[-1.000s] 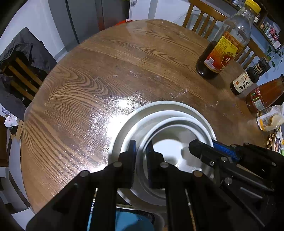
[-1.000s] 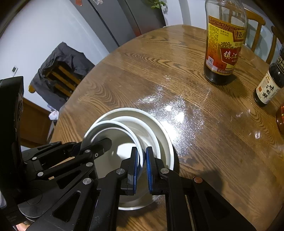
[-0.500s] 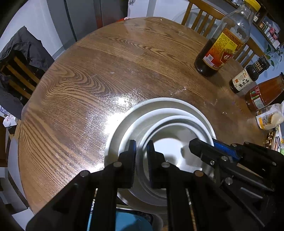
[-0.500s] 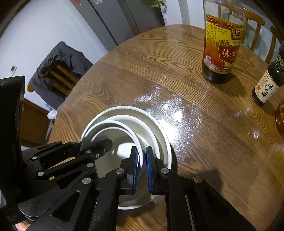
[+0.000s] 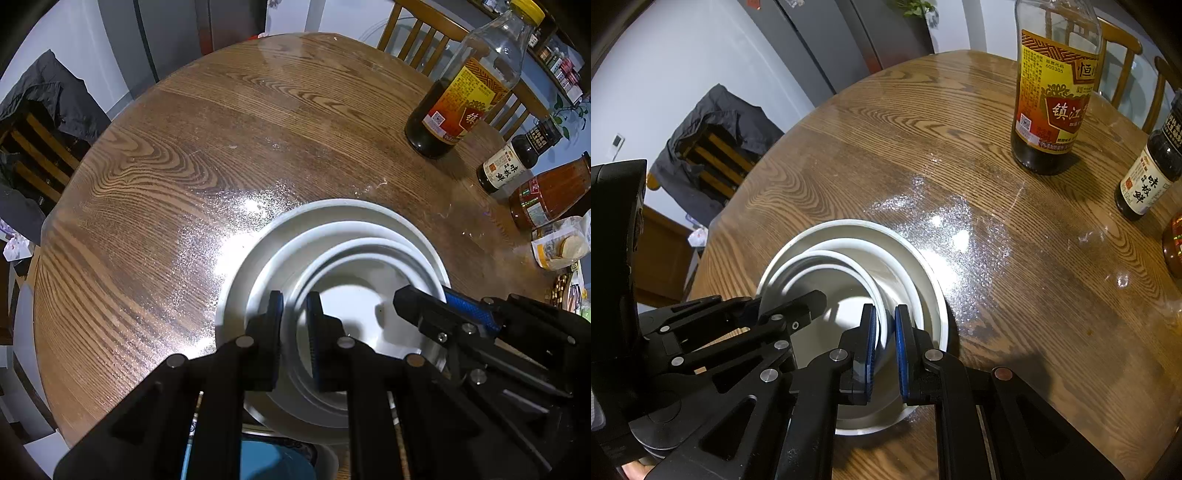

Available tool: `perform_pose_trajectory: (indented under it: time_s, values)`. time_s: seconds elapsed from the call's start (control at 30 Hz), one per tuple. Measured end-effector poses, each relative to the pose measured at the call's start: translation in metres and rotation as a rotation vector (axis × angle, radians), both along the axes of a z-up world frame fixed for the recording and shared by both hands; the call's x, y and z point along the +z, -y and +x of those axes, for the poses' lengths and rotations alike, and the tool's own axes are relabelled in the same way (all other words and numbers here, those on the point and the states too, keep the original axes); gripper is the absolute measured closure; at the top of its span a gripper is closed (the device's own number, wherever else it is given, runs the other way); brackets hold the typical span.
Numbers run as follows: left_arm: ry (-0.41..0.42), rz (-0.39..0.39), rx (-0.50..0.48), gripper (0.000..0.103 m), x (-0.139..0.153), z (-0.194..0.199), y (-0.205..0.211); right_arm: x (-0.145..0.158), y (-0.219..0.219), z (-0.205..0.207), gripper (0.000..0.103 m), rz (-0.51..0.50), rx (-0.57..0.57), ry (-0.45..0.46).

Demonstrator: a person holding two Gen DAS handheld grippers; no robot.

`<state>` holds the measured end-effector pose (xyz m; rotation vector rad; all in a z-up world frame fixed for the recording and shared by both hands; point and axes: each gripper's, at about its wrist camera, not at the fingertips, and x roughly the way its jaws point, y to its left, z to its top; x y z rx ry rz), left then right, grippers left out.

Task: Organize plates and bowls
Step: 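Hold the white cup seated inside the small bowl with both grippers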

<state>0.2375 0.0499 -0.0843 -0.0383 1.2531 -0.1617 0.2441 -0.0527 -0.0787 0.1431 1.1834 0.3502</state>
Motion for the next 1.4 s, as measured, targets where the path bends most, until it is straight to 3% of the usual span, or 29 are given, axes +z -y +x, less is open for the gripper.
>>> perform_pose_trajectory:
  time_s: [1.4]
  values:
    - [0.045,0.048,-0.06,0.089,-0.006,-0.012,0.013,0.004,-0.001,-0.013,0.092,-0.04,0.054,0.058]
